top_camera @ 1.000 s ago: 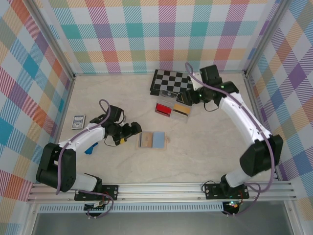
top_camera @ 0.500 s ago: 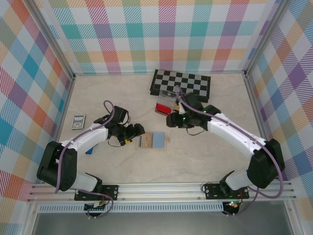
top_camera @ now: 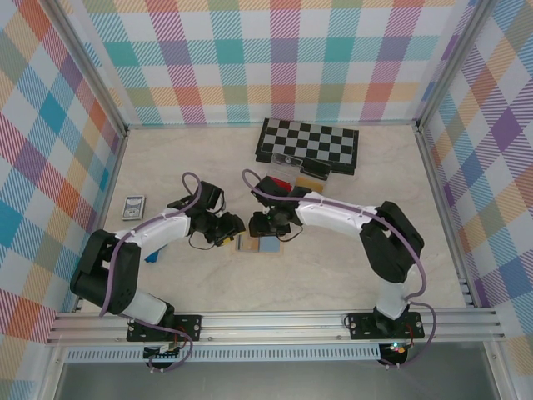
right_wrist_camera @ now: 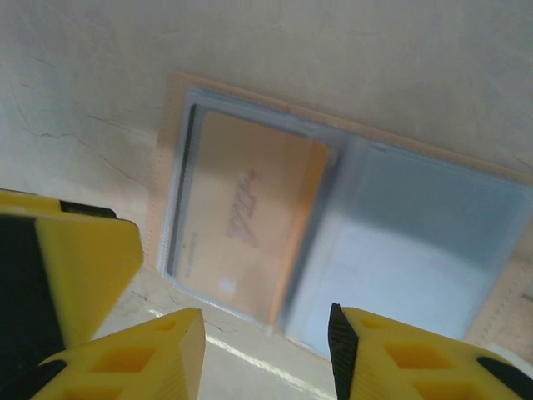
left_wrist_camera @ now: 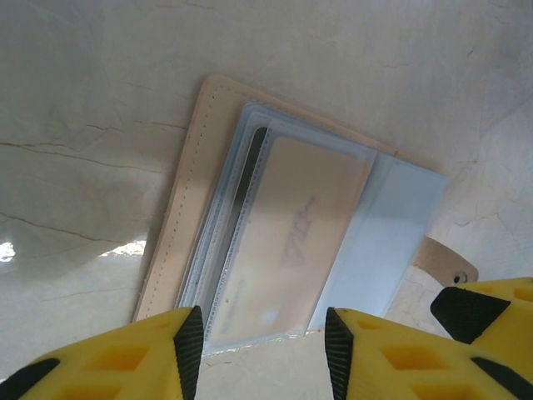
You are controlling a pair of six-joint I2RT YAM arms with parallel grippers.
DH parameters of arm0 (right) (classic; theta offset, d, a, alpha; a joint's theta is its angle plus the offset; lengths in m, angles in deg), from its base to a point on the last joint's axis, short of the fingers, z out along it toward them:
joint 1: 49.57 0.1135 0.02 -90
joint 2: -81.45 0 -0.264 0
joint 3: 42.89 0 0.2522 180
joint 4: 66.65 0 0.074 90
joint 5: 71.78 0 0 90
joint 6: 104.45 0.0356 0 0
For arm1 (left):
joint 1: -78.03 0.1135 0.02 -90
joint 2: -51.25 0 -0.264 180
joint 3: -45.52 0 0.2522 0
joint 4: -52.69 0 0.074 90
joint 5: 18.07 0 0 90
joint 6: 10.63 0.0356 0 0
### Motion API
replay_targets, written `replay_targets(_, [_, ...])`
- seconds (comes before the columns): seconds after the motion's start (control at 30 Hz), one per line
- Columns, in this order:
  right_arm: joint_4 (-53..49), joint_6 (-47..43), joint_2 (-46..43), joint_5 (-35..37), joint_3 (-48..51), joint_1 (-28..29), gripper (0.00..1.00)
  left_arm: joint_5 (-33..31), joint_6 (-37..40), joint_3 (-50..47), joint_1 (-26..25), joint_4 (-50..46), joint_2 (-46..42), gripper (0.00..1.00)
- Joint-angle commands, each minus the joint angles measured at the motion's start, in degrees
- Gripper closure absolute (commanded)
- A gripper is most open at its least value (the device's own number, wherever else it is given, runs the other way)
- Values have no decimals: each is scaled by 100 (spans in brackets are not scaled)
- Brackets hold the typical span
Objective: Take the credit cards out of the card holder
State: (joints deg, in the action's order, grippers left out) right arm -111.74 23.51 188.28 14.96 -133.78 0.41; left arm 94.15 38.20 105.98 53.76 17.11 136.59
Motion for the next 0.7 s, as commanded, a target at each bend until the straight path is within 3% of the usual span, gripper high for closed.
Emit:
replay_targets(0.0, [-346, -47, 339, 179, -418, 57, 57, -127, -108, -90, 24, 113, 53, 58])
replay_targets(0.43, [-1277, -234, 1425, 435, -1327, 67, 57, -209, -164, -346, 264, 215, -58, 72])
replay_targets(0.67, [-1546, -272, 1708, 588, -1341, 62, 66, 239, -68, -358, 265, 425, 18, 74])
